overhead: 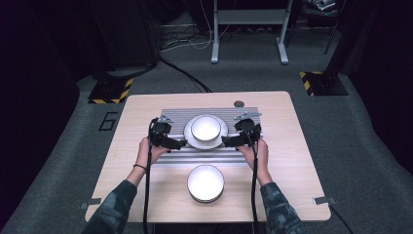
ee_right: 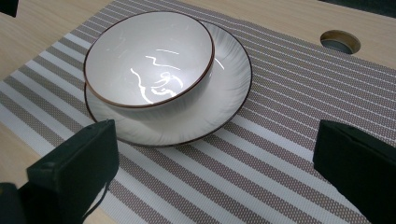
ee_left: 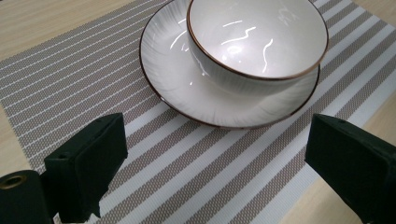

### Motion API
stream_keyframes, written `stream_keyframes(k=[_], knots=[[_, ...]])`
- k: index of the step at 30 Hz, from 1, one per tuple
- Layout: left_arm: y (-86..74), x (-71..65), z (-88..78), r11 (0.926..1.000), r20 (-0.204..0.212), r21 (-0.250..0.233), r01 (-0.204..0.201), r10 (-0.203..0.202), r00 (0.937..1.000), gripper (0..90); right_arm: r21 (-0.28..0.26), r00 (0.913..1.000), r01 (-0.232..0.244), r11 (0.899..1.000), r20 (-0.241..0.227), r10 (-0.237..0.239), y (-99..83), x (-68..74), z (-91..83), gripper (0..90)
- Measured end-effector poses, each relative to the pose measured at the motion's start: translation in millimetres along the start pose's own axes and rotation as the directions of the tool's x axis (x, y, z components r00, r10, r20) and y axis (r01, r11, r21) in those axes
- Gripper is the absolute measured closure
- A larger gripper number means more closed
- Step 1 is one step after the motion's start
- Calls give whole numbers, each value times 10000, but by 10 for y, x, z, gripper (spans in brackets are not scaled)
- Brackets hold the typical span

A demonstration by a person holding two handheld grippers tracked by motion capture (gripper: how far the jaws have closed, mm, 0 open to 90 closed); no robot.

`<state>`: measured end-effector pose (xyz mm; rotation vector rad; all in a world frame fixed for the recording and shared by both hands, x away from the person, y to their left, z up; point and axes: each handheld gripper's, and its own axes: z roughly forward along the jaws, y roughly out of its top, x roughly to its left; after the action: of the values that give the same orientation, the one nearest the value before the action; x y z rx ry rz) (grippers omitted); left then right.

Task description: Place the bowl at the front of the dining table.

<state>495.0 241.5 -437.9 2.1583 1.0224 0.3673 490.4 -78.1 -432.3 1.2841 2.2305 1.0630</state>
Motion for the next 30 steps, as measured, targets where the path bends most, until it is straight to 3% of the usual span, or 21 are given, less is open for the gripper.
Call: stream_keyframes(k=[9, 18, 26, 30], knots=[[-242, 42, -188, 9997, -170, -42, 221, -222, 9996, 53, -58, 9986, 500, 9987, 173, -499, -249, 18, -290, 0], [-486, -16, -376, 9999, -469, -73, -86, 82, 9989, 54, -228, 9959, 671, 9975, 630, -656, -558, -90, -638, 0], [-804, -57, -487, 9999, -827, -94, -139, 131, 9965, 53, -329, 9952, 238, 9992, 958, -205, -876, -271, -817, 0], [-996, -22, -525, 9999, -1033, -51, 93, -98, 9946, 54, -271, 9940, -2, 9996, 1094, 32, -1039, -350, -865, 0]])
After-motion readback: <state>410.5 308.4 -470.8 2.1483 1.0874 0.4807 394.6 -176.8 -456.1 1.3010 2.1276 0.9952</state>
